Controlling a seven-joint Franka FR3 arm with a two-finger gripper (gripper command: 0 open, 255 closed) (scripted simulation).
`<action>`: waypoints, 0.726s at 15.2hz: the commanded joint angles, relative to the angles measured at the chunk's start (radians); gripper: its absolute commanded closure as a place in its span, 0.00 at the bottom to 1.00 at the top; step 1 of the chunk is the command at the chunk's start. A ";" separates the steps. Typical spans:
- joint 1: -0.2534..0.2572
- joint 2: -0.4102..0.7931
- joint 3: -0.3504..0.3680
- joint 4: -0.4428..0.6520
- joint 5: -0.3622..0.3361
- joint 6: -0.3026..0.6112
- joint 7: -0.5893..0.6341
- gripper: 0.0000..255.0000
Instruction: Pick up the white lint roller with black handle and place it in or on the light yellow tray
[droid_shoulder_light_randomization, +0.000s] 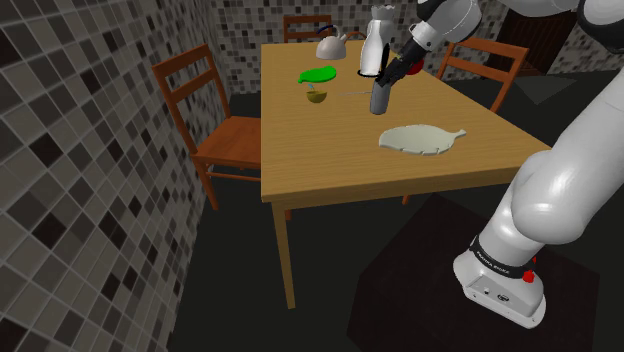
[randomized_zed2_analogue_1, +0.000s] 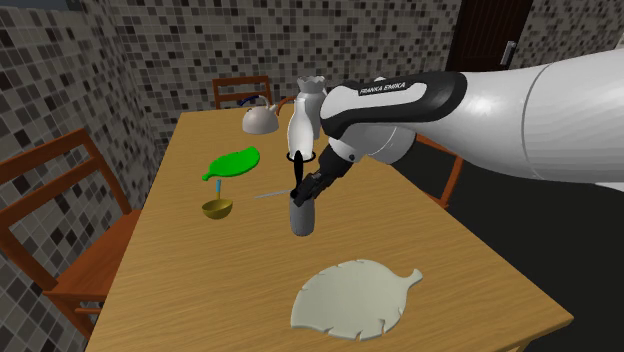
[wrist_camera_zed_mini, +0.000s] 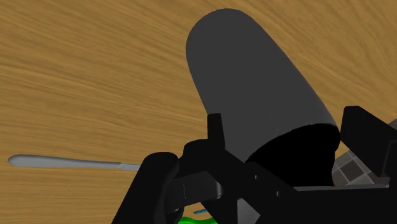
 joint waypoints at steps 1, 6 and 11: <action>0.000 0.000 0.000 0.000 0.000 0.000 0.000 1.00; -0.003 -0.017 0.006 0.048 -0.030 -0.051 0.043 1.00; -0.005 -0.027 0.010 0.102 -0.053 -0.105 0.080 1.00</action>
